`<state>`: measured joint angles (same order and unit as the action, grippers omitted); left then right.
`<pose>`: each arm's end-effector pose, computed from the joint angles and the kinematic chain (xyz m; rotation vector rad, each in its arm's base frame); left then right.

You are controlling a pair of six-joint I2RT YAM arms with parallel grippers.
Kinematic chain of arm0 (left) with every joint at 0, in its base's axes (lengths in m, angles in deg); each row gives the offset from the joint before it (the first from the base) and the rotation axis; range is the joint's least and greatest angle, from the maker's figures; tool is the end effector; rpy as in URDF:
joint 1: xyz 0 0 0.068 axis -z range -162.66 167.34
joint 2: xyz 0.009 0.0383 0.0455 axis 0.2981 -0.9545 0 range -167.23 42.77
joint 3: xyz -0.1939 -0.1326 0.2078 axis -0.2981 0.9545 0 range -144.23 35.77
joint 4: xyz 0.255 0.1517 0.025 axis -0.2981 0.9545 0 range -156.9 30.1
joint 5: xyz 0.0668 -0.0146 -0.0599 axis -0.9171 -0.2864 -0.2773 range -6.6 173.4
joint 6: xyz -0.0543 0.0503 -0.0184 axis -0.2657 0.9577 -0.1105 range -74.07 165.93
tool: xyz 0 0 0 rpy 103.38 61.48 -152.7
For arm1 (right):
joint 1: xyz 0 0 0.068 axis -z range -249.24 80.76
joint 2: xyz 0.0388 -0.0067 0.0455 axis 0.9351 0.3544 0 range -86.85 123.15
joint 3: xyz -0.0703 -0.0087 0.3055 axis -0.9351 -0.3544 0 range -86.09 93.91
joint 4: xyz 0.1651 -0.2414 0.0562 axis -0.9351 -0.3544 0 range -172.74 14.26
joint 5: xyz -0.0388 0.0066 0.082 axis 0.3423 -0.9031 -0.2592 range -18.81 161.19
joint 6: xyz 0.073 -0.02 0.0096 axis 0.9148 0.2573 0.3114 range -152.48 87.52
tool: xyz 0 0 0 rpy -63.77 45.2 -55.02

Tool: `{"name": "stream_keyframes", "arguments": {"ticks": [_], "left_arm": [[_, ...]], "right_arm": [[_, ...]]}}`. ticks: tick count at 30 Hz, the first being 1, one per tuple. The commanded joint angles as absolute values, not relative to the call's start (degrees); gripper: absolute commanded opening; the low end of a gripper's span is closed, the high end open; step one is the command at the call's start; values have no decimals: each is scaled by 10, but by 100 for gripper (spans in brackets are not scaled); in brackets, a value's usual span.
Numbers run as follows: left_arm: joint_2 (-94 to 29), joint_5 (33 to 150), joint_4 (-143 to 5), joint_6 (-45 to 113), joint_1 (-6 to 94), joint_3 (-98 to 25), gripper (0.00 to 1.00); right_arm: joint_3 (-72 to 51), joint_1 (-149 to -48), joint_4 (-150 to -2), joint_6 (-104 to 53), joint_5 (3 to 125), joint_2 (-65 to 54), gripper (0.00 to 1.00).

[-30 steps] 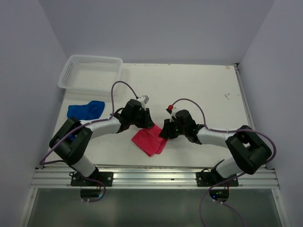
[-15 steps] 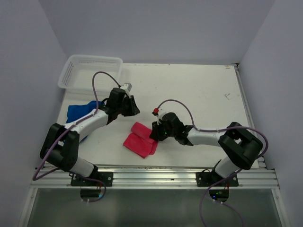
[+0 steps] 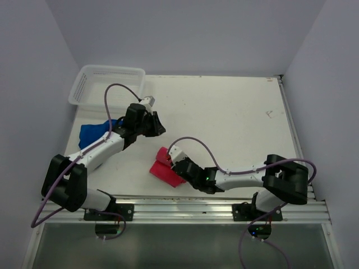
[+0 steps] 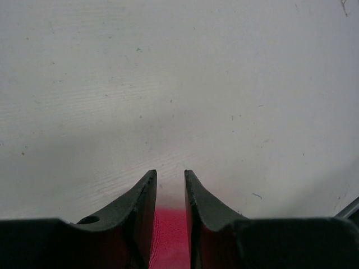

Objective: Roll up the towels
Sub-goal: Roll the towel

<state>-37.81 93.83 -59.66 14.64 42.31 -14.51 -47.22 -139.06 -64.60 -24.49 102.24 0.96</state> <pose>0.3160 -0.1600 0.2403 -0.0237 2.3164 -0.7241 0.1493 0.3095 0.1655 -0.8378 1.9580 0.1929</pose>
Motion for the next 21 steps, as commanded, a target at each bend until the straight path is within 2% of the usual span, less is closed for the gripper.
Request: {"name": "stream_keyframes", "arguments": {"ticks": [1, 10, 21], "left_arm": [[-362, 955, -609, 146, 421, -136, 31], [-315, 1010, -638, 111, 425, -79, 31], [-284, 972, -644, 81, 510, -53, 31]], "right_arm": [[-472, -1424, -641, -317, 1178, 34, 9], [-432, -1507, -657, -424, 1253, 123, 11], [-416, -1540, -674, -428, 1259, 166, 11]]}}
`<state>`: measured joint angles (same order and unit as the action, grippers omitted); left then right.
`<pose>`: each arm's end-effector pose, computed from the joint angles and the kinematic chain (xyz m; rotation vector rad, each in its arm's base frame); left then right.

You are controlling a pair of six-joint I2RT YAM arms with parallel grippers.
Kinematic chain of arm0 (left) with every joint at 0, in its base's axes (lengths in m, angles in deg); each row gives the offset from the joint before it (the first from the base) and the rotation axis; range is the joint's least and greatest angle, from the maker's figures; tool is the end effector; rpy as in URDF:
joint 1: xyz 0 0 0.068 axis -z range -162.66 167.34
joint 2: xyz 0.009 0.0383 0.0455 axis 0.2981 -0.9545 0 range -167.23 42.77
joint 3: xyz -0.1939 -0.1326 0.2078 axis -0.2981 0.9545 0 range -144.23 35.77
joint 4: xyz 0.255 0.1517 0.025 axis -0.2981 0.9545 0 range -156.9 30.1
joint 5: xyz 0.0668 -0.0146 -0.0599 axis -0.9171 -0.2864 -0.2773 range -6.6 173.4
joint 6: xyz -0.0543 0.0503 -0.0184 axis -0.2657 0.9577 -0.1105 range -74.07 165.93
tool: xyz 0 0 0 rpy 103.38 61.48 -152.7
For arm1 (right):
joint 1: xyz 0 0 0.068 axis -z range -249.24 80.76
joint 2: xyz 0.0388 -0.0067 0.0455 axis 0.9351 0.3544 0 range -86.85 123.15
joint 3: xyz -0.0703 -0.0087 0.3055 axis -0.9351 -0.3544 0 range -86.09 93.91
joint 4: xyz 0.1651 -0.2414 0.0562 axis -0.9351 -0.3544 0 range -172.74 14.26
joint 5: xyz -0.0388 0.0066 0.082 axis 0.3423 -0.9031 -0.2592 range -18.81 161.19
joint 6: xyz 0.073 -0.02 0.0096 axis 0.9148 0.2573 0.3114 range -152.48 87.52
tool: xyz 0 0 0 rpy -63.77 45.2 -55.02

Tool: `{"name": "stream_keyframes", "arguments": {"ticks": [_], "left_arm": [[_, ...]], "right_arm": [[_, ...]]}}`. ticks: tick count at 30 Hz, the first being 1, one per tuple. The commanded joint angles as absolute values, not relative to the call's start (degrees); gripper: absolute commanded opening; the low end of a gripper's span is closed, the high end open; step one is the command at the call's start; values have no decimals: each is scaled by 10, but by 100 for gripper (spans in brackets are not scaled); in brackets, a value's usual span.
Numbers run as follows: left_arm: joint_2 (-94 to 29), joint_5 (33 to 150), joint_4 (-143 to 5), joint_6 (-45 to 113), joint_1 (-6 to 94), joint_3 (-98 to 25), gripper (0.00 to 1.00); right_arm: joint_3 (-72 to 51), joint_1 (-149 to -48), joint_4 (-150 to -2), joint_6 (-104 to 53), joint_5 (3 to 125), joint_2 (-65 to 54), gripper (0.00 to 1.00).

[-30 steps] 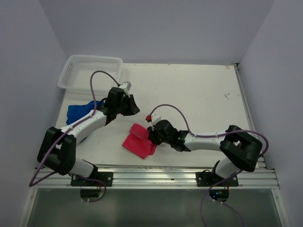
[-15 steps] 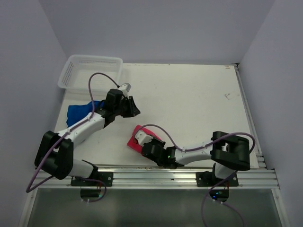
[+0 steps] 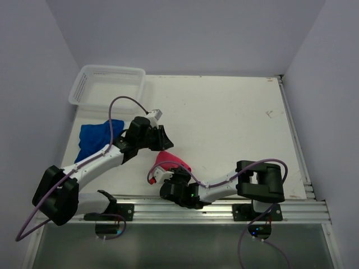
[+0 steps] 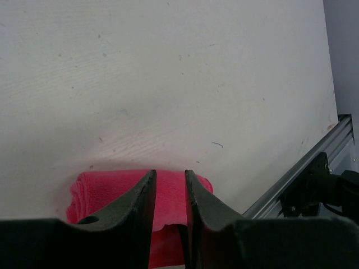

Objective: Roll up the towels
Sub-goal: Roll the towel

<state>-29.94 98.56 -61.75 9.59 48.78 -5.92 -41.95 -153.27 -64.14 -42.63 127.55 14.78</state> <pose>0.2582 -0.1777 0.2305 0.0578 2.3427 -0.9204 0.0911 0.3535 0.1274 -1.1415 1.6397 -0.3608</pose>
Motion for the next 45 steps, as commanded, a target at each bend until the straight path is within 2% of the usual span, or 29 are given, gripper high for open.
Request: {"name": "stream_keyframes", "arguments": {"ticks": [1, 13, 16, 17, 20, 21, 25, 28, 33, 37, 40, 45], "left_arm": [[-284, 969, -645, 79, 517, -49, 31], [-284, 967, -684, 48, 536, 45, 31], [-296, 965, -691, 44, 537, 59, 31], [-298, 960, -690, 44, 538, 61, 30], [-296, 951, -691, 40, 537, 73, 30], [-292, 949, -692, 40, 538, 76, 30], [-289, 946, -690, 39, 538, 83, 30], [-290, 945, -691, 41, 538, 85, 30], [-290, 939, -686, 45, 538, 83, 30], [-287, 937, -684, 43, 538, 88, 30], [-282, 938, -683, 41, 538, 92, 30], [-278, 938, -686, 38, 538, 101, 30]], "right_arm": [[-416, -1541, -676, -427, 1259, 168, 11], [-422, -1540, -672, -414, 1259, 159, 13], [-425, -1540, -674, -405, 1259, 143, 22], [-426, -1539, -674, -396, 1259, 127, 30], [-432, -1538, -671, -378, 1249, 92, 42], [-433, -1537, -673, -374, 1247, 71, 49], [-427, -1531, -695, -350, 1208, 8, 61], [-409, -1506, -742, -306, 1115, -39, 68], [-418, -1449, -774, -236, 987, -108, 71], [-457, -1335, -746, -152, 821, -157, 73], [-470, -1277, -728, -118, 752, -161, 75], [-464, -1231, -720, -83, 649, -102, 75]]}}
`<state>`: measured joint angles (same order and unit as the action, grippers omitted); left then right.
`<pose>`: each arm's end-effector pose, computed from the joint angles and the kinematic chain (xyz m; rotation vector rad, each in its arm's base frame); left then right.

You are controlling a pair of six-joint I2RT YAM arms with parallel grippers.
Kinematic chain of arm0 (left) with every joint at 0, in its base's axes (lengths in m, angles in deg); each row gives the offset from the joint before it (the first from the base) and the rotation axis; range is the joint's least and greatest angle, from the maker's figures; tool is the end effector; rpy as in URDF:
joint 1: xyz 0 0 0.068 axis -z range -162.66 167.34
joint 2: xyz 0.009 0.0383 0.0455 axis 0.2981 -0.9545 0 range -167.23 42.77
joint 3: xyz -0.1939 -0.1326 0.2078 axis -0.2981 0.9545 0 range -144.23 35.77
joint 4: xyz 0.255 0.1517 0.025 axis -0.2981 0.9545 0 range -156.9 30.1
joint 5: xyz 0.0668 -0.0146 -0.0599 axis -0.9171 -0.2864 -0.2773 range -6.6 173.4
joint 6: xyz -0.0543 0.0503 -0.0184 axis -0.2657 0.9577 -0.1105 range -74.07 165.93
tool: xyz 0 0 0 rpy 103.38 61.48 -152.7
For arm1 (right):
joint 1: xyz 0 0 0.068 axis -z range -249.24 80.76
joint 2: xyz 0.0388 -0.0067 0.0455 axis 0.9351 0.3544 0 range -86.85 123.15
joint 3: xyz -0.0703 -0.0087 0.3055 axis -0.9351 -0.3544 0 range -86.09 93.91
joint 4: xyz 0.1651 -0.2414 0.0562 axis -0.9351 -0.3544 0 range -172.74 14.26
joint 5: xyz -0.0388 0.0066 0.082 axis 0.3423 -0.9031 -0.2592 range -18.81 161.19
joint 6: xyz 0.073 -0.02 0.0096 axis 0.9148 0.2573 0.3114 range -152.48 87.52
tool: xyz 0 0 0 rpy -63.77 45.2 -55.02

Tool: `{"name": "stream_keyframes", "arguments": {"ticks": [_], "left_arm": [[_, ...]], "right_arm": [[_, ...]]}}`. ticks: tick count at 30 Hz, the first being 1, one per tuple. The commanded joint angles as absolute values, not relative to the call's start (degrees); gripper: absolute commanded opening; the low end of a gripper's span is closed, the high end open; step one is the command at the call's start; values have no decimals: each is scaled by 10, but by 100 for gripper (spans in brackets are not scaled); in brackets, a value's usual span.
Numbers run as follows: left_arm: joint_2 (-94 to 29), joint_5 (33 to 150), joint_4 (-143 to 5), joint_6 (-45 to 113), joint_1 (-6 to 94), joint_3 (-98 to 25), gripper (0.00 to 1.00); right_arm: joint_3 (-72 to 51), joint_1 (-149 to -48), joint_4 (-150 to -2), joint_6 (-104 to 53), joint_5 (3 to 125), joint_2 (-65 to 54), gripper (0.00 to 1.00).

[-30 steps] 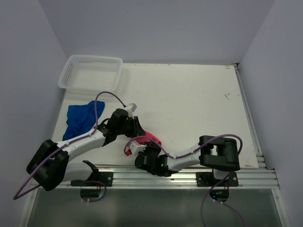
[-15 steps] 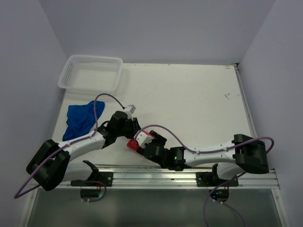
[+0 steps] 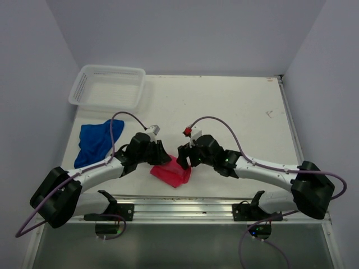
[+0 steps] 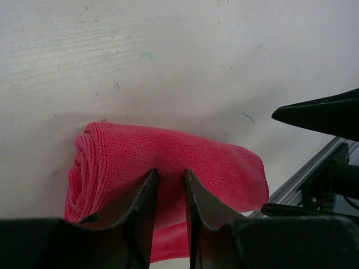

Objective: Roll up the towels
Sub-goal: Roll the towel

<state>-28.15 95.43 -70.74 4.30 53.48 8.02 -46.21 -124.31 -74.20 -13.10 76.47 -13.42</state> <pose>0.2133 -0.1724 0.1655 0.0046 2.4230 -0.9180 0.1878 0.2585 0.2267 -0.6207 2.1116 0.6567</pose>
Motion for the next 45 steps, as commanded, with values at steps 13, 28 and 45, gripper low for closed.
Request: {"name": "stream_keyframes", "arguments": {"ticks": [13, 28, 45], "left_arm": [[-268, 943, -688, 37, 539, 115, 30], [-282, 921, -683, 53, 539, 86, 30], [-396, 936, -603, 139, 442, -165, 31]], "right_arm": [[-497, -1212, -691, -88, 617, -22, 66], [-533, -1213, -643, -143, 655, -64, 10], [-544, -1310, -566, -251, 1047, -56, 2]]}}
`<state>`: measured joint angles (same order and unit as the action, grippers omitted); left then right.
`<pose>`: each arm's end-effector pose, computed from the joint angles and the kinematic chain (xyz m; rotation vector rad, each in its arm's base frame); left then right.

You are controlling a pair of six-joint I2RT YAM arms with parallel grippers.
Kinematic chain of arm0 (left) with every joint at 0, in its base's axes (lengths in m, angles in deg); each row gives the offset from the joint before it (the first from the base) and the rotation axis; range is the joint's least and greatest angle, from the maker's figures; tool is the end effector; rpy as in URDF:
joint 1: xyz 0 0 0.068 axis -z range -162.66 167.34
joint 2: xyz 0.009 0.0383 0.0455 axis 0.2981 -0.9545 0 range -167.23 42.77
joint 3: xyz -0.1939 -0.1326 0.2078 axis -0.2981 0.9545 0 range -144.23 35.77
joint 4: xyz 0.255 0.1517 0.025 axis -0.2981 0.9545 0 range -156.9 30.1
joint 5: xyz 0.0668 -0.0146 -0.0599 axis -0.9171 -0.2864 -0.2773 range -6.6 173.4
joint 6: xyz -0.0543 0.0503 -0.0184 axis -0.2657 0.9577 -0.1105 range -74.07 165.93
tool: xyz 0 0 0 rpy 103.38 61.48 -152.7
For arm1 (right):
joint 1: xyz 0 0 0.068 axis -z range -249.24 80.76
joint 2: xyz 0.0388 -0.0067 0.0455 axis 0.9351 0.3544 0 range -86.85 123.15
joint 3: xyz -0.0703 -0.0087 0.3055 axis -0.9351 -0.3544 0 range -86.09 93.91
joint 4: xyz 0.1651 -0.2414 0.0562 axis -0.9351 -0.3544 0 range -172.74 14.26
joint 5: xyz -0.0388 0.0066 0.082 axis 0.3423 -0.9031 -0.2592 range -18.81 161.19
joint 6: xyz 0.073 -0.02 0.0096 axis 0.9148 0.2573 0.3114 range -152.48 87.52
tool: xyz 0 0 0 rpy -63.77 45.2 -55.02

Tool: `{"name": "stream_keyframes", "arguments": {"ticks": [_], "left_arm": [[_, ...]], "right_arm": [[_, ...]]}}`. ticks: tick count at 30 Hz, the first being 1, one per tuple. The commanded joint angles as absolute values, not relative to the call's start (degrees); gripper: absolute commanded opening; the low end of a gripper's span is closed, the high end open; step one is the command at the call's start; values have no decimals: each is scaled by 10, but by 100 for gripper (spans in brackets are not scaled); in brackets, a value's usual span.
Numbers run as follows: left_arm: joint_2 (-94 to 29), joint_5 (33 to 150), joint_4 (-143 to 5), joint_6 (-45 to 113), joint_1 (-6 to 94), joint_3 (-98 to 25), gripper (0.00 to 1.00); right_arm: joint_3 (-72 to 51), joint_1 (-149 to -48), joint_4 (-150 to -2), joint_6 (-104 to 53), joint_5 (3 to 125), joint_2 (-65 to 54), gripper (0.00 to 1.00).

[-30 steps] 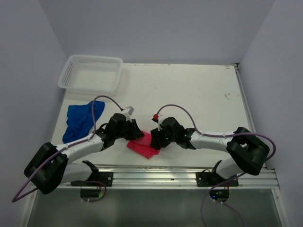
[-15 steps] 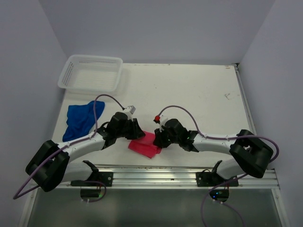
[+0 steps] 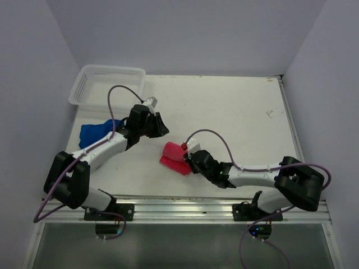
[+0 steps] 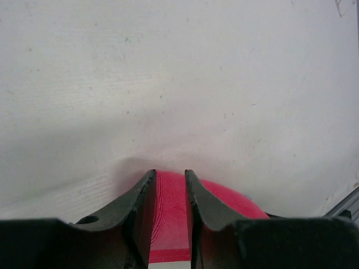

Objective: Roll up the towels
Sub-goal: Roll the towel

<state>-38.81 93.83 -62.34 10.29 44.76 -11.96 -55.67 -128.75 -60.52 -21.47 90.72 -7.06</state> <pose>0.3069 -0.1724 0.2226 -0.0651 2.3503 -0.7767 0.1747 0.2540 0.1627 -0.7010 2.0315 0.3540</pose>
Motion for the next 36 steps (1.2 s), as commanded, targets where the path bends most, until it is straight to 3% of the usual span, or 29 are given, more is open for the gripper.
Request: {"name": "stream_keyframes", "arguments": {"ticks": [1, 8, 23, 26, 31, 36], "left_arm": [[-401, 940, -602, 140, 441, -170, 31], [-393, 984, -645, 110, 452, -128, 31], [-372, 947, -670, 69, 538, -58, 30], [-367, 944, -673, 66, 540, -31, 30], [-358, 941, -690, 58, 540, 17, 30], [-355, 935, -693, 57, 541, 28, 30]], "right_arm": [[-539, -1317, -563, -263, 1060, -48, 2], [-508, -1361, -579, -282, 1101, 5, 5], [-493, -1431, -626, -312, 1142, 22, 13], [-493, -1431, -637, -308, 1137, 19, 21], [-486, -1431, -662, -291, 1122, 9, 49], [-458, -1431, -727, -249, 1077, -11, 61]]}}
